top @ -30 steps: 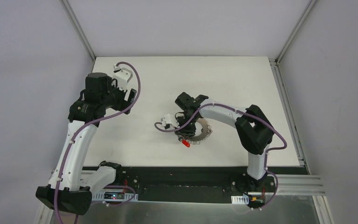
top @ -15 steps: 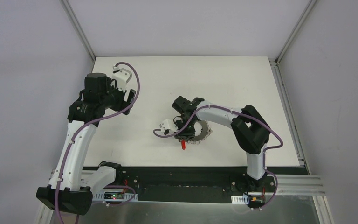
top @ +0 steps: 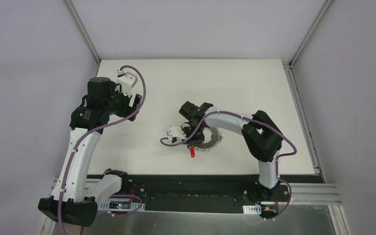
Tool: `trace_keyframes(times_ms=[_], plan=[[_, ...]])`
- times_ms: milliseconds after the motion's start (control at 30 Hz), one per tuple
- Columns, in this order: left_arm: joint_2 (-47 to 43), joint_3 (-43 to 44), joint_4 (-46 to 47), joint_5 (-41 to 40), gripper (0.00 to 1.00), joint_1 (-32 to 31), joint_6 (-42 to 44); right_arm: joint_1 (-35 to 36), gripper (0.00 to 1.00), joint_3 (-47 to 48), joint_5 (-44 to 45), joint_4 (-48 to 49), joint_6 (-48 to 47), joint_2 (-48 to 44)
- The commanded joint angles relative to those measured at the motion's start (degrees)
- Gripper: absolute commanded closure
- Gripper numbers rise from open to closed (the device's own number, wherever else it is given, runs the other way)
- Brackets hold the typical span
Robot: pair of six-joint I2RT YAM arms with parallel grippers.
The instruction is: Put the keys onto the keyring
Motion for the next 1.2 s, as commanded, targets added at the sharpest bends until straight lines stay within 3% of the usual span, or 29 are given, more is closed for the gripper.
trace_keyframes(times_ms=[0, 767, 1167], plan=[[-0.98, 1.70, -0.26, 0.92, 0.20, 0.68, -1.24, 0.43, 0.80, 2.34, -0.02, -2.80, -1.65, 0.27], [-0.81, 1.70, -0.89, 2.55, 0.20, 0.68, -2.22, -0.38, 1.00, 1.73, -4.50, -3.56, 3.08, -2.18], [-0.65, 1.08, -0.91, 5.14, 0.21, 0.73, -2.36, -2.75, 1.00, 0.62, -5.86, -0.17, 9.44, -6.60]])
